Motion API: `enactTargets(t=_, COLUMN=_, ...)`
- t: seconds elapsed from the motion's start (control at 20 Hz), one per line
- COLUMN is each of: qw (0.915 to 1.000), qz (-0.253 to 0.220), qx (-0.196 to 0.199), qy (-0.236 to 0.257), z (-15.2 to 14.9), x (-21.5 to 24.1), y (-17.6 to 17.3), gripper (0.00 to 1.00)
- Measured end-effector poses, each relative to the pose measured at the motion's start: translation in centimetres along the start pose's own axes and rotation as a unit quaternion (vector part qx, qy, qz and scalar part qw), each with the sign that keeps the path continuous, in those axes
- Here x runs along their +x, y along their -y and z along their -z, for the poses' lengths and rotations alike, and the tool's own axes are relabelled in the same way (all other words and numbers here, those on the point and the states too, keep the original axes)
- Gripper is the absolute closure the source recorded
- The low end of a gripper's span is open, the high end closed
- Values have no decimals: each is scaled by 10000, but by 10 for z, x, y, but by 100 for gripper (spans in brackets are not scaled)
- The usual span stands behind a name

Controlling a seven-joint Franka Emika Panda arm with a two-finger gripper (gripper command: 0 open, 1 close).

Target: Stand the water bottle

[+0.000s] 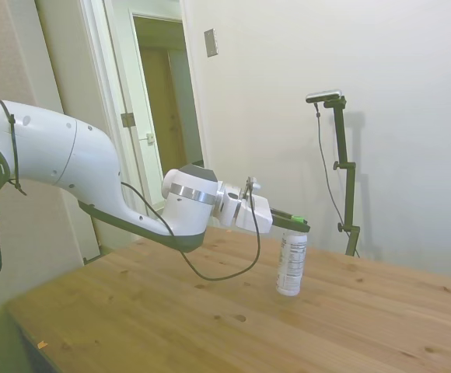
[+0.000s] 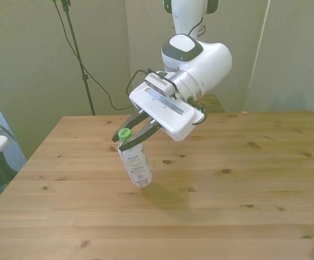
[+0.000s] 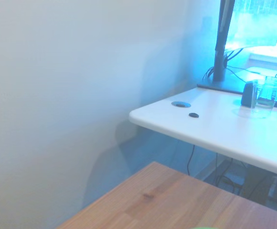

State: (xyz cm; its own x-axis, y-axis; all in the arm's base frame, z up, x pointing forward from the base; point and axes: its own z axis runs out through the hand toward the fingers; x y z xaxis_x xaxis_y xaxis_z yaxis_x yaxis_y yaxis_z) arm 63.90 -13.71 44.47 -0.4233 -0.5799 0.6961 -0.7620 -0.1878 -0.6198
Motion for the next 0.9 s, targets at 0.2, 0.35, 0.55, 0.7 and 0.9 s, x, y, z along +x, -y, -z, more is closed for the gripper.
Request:
enactTargets(t=0.2, qw=9999, qz=-19, qx=47, qy=-154, z=-3, x=-8, y=-1, gripper=100)
enactTargets(t=0.35, qw=9997, qz=12, qx=57, qy=-217, z=-8, x=-15, y=-5, gripper=100)
enactTargets(t=0.55, qw=9996, qz=100, qx=10, qy=-248, z=-15, x=-28, y=-12, gripper=100)
enactTargets(t=0.7, qw=9994, qz=142, qx=12, qy=-300, z=-18, x=-31, y=-13, gripper=0)
enactTargets(t=0.9, qw=9994, qz=167, qx=33, qy=-297, z=-17, x=-32, y=-12, gripper=0)
